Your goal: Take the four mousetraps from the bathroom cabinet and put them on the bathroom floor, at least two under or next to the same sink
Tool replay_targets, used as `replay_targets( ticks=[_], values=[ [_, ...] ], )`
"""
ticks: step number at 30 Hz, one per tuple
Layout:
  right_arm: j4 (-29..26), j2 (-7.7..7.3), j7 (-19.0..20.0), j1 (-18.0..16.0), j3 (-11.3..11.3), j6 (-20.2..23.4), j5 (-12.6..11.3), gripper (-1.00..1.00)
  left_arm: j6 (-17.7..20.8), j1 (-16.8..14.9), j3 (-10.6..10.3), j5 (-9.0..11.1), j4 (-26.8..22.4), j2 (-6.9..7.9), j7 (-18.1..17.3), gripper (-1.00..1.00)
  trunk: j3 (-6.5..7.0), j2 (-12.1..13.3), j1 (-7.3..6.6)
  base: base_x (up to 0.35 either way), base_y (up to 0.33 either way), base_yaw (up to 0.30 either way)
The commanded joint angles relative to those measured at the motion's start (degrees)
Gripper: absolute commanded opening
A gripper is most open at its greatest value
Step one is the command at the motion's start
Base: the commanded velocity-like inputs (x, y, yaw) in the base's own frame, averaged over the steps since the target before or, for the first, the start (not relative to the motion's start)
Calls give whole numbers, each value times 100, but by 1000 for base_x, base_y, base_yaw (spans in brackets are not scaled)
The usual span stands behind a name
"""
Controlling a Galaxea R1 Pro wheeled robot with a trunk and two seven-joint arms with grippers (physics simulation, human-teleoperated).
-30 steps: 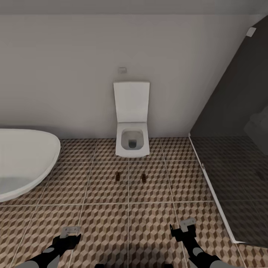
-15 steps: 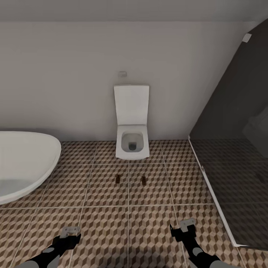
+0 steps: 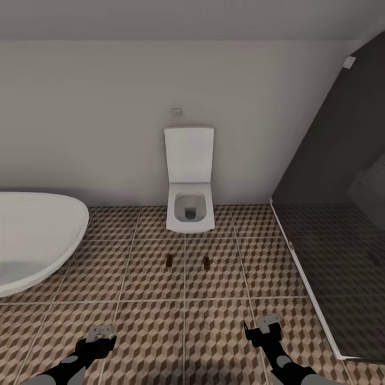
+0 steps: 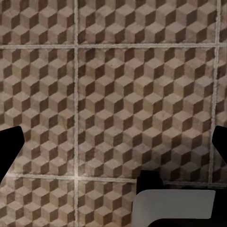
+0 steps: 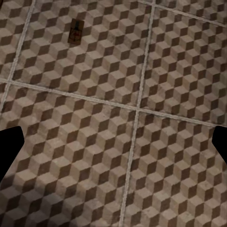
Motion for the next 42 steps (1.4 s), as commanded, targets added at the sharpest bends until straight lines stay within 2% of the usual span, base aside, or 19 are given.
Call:
replay_targets(
  ticks=[1, 42],
  values=[
    [1, 0, -14, -2, 50, -13, -46, 100, -8, -1, -39, 61, -2, 2, -24, 100, 2, -8, 3, 0, 0, 0],
    [1, 9, -13, -2, 50, -4, -46, 100, 0, -2, -39, 61, -2, 2, -22, 100, 365, -8, 3, 0, 0, 0]
  ],
)
